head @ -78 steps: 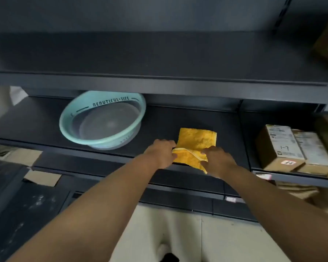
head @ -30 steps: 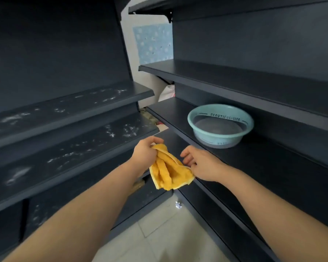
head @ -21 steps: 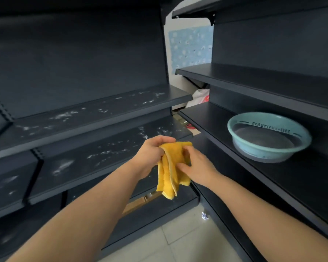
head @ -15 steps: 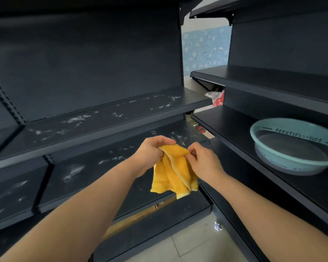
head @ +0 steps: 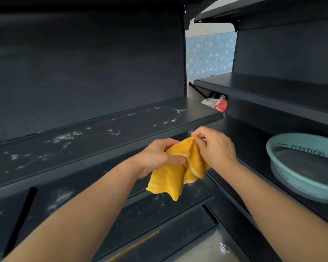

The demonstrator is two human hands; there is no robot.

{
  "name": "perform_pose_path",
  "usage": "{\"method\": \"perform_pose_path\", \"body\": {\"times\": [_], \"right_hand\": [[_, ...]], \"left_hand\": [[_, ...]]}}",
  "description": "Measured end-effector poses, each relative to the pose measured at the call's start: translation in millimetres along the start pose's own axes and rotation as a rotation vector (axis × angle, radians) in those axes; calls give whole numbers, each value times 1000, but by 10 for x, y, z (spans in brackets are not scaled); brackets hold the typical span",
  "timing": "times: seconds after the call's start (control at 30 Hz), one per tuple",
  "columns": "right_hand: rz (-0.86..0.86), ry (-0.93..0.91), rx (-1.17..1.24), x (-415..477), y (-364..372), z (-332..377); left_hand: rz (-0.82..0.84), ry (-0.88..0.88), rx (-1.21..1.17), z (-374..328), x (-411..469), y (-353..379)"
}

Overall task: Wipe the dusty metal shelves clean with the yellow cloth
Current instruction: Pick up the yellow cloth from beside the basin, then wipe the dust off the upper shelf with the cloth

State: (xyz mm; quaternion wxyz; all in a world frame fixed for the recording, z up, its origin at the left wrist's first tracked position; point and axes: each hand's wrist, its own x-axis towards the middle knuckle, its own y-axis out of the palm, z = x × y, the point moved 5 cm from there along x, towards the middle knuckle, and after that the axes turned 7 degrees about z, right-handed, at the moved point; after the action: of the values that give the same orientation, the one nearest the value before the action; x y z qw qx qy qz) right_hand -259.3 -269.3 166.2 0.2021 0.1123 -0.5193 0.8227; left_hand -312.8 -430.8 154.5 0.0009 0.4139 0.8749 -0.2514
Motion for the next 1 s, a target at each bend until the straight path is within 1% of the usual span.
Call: {"method": "perform_pose_path", "body": {"times": [0.03,0.1,0.2,0.27,0.3,0.37,0.4,0.43,0.47,0.5,0.57,0.6,0.63,0.67,0.7,0.73,0.77,0.8,0.87,0.93,1.0], "right_hand": [[-12,8,7,117,-10,-63],[-55,8,16,370,-59,-175],[-140,-22,36,806,-163,-345],[-183,-62,81,1118,-235,-472],[-201,-90,105,1271,-266,-527],[-228,-158,153,1539,-321,-603],[-228,-188,177,1685,-331,-661],[-202,-210,184,1805,-307,-711],[-136,-214,162,1890,-239,-758],[-30,-196,116,2008,-127,-868],[198,-138,27,2173,147,-1137],[274,-119,23,2220,267,-1258],[316,-112,44,2260,357,-1357],[342,-119,75,2289,426,-1427],[368,-135,96,2313,483,-1472],[396,-163,103,2336,535,-1496],[420,-192,98,2357,574,-1504],[424,-211,100,2380,597,-1514],[383,-196,136,2438,598,-1559],[345,-182,88,2495,572,-1601],[377,-190,37,2520,581,-1602]], "left_hand": [[18,19,-25,-61,97,-22],[-27,63,-35,-219,306,-86],[-212,171,-35,-485,680,-237],[-355,272,23,-672,928,-366],[-447,330,93,-755,1052,-445],[-620,424,309,-884,1257,-578],[-687,453,433,-941,1370,-618],[-710,463,552,-963,1470,-639],[-666,432,643,-913,1570,-670],[-565,336,709,-839,1721,-691],[-275,-8,811,-577,1984,-639],[-194,-109,850,-461,2058,-605],[-203,-100,871,-428,2108,-587],[-285,8,855,-458,2146,-593],[-374,158,802,-508,2168,-600],[-409,265,740,-531,2196,-596],[-383,302,697,-531,2239,-582],[-325,280,691,-487,2306,-563],[-218,175,757,-386,2422,-496],[-184,99,844,-396,2493,-484],[-209,97,871,-493,2556,-537]]}}
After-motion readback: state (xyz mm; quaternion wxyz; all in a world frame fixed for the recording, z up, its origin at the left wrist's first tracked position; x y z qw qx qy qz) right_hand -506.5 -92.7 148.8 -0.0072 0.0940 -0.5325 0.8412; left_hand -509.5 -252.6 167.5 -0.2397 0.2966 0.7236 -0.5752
